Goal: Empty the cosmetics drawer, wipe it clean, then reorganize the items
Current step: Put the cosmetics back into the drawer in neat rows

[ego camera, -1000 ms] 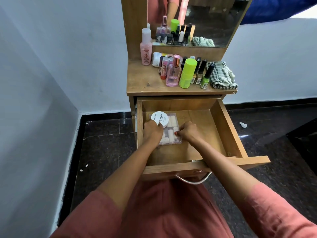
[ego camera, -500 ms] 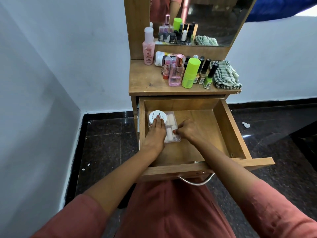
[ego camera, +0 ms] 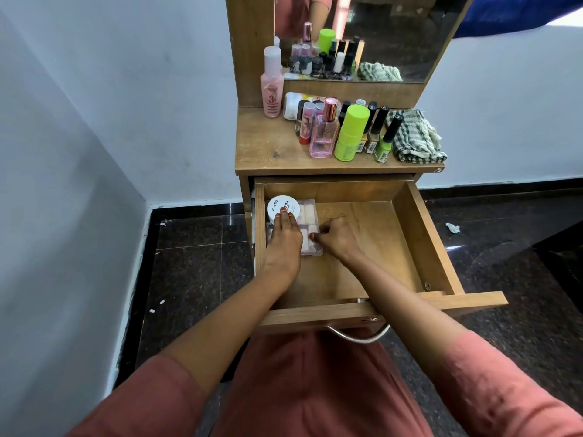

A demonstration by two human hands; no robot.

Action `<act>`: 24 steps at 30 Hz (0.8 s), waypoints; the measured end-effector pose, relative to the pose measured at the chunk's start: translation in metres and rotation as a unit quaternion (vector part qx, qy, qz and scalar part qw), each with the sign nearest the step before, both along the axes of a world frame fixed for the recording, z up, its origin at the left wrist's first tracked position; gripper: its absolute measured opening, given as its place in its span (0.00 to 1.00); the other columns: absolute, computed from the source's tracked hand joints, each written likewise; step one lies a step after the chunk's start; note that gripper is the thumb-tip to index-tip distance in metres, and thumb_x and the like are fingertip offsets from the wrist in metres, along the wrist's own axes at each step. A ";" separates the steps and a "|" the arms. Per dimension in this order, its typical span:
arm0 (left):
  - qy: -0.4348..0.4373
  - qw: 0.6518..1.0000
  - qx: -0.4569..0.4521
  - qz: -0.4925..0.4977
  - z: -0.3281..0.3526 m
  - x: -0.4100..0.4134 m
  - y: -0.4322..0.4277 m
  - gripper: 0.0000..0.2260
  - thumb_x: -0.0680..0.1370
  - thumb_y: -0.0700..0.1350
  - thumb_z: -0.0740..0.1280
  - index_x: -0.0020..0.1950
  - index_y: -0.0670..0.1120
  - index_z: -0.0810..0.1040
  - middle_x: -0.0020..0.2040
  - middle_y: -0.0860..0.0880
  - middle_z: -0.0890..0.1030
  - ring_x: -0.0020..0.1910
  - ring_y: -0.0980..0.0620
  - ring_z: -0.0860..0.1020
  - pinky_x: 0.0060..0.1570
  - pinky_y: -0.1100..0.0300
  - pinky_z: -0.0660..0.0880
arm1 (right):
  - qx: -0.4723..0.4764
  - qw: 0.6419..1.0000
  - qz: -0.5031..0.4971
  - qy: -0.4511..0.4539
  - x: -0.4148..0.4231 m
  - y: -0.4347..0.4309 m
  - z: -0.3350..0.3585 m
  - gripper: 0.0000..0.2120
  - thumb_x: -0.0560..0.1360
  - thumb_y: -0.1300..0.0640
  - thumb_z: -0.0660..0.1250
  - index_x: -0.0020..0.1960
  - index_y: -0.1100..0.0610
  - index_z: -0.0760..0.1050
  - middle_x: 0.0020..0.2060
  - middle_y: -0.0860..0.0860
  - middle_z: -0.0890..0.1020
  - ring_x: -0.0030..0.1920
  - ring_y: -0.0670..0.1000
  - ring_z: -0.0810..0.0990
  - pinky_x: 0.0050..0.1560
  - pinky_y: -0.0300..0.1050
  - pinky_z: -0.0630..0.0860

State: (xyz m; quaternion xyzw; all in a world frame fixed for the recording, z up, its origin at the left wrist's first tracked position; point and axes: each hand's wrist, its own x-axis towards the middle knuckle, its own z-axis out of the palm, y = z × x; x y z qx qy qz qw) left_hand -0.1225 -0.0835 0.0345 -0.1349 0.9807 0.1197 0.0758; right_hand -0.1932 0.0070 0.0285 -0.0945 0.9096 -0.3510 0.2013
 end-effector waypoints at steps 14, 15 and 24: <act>0.032 0.997 -0.072 -0.018 0.022 -0.020 -0.018 0.14 0.77 0.31 0.59 0.63 0.36 0.71 0.61 0.39 0.74 0.59 0.43 0.75 0.57 0.55 0.75 | -0.040 0.994 0.060 0.084 0.001 -0.025 0.025 0.17 0.70 0.72 0.60 0.57 0.64 0.78 0.44 0.60 0.81 0.41 0.50 0.77 0.29 0.23 0.65; 0.040 0.996 -0.081 -0.022 0.022 -0.021 -0.020 0.15 0.77 0.30 0.59 0.62 0.36 0.71 0.60 0.39 0.74 0.59 0.43 0.75 0.57 0.55 0.74 | -0.050 0.993 0.054 0.088 0.002 -0.028 0.024 0.17 0.70 0.72 0.59 0.55 0.64 0.78 0.44 0.59 0.82 0.42 0.52 0.78 0.30 0.27 0.66; 0.053 0.995 -0.077 -0.017 0.023 -0.022 -0.026 0.15 0.76 0.30 0.60 0.62 0.36 0.72 0.59 0.39 0.75 0.59 0.43 0.75 0.55 0.56 0.75 | -0.071 0.993 0.045 0.087 0.003 -0.040 0.014 0.15 0.70 0.71 0.61 0.54 0.66 0.78 0.48 0.63 0.82 0.46 0.55 0.78 0.36 0.31 0.65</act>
